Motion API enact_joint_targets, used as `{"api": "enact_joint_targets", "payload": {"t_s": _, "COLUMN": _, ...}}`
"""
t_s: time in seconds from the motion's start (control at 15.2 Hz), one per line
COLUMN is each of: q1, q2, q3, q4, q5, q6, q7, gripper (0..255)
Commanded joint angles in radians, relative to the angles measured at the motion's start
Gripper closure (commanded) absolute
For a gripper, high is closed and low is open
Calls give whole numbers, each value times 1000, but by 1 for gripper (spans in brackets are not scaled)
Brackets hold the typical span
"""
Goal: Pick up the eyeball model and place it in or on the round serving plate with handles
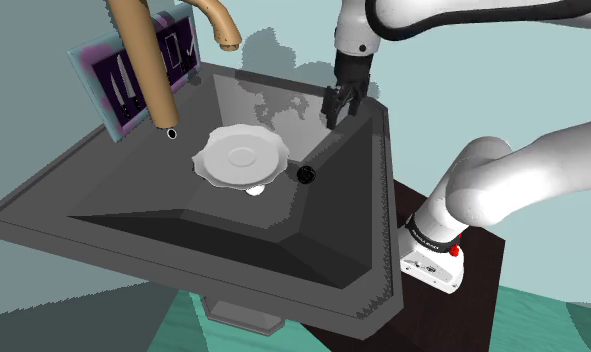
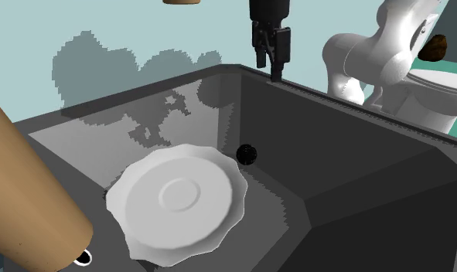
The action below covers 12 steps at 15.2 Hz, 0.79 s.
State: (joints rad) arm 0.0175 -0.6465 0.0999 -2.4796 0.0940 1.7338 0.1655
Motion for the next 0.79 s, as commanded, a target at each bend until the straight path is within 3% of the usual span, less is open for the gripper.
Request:
{"api": "enact_joint_targets", "payload": {"t_s": 0.0, "q1": -2, "q2": 50, "q3": 19, "q4": -22, "q5": 8, "q6": 66, "q7": 29, "gripper": 0}}
{"api": "enact_joint_targets", "payload": {"t_s": 0.73, "q1": -15, "q2": 426, "q3": 113, "q4": -44, "q5": 10, "q6": 418, "q7": 206, "gripper": 0}}
